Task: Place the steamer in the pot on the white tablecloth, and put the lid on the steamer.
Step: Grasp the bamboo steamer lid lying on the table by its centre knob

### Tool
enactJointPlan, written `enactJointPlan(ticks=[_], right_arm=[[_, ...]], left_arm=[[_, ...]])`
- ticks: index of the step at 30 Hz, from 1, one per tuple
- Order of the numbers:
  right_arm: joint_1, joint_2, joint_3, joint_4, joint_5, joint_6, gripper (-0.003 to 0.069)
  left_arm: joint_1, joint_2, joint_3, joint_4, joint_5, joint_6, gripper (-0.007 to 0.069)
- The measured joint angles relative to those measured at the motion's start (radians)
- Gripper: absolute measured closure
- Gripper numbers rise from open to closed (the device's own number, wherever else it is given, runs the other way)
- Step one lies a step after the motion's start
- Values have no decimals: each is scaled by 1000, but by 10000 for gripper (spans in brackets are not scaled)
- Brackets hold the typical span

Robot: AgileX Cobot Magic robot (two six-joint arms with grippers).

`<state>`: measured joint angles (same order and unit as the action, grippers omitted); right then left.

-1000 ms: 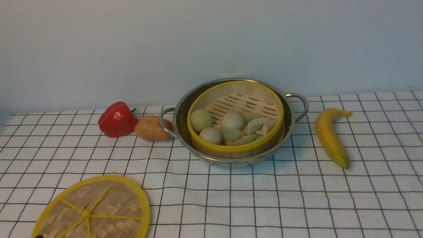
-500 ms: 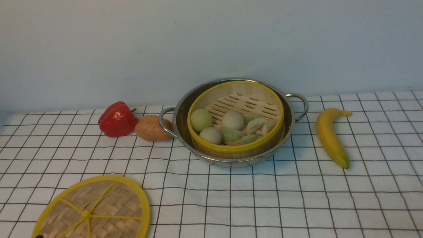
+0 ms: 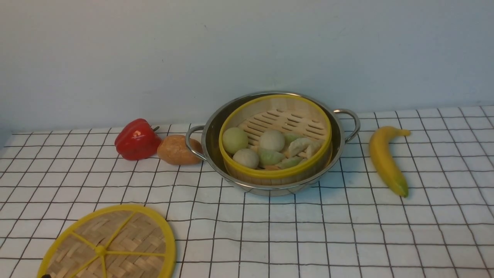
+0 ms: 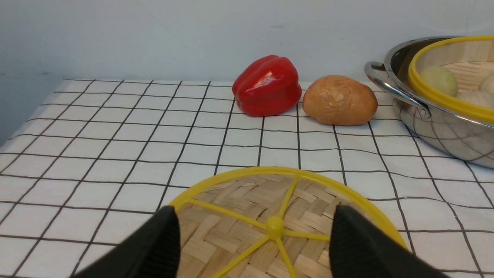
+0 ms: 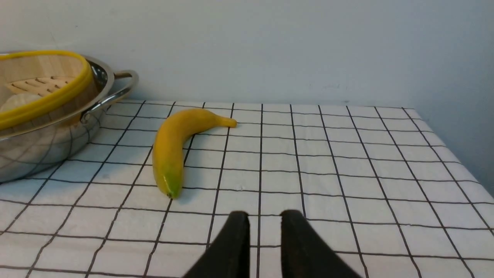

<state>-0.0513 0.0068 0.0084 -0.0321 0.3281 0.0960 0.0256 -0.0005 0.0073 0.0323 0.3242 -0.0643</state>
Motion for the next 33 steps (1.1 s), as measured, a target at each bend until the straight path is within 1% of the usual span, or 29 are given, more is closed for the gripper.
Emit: enactJointPlan(ticks=[9, 22, 23, 24, 27, 28, 30, 32, 33], right_arm=[[0, -1, 0, 116, 0, 1, 488], [1, -1, 0, 134, 1, 1, 462], [1, -1, 0, 134, 1, 1, 460], [1, -1, 0, 134, 1, 1, 459], [1, -1, 0, 134, 1, 1, 450], [1, -1, 0, 134, 1, 1, 449], [1, -1, 0, 134, 1, 1, 444], [1, -1, 0, 134, 1, 1, 437], [1, -1, 0, 134, 1, 1, 437]], left_arm=[[0, 0, 0, 0, 0, 0, 142], [0, 0, 0, 12, -9, 13, 142], [0, 0, 0, 8, -45, 18, 142], [0, 0, 0, 8, -45, 18, 142], [0, 0, 0, -76, -199, -6, 142], [0, 0, 0, -85, -219, -8, 142], [0, 0, 0, -124, -324, -21, 142], [0, 0, 0, -173, -408, -70, 142], [0, 0, 0, -179, -416, -79, 142]])
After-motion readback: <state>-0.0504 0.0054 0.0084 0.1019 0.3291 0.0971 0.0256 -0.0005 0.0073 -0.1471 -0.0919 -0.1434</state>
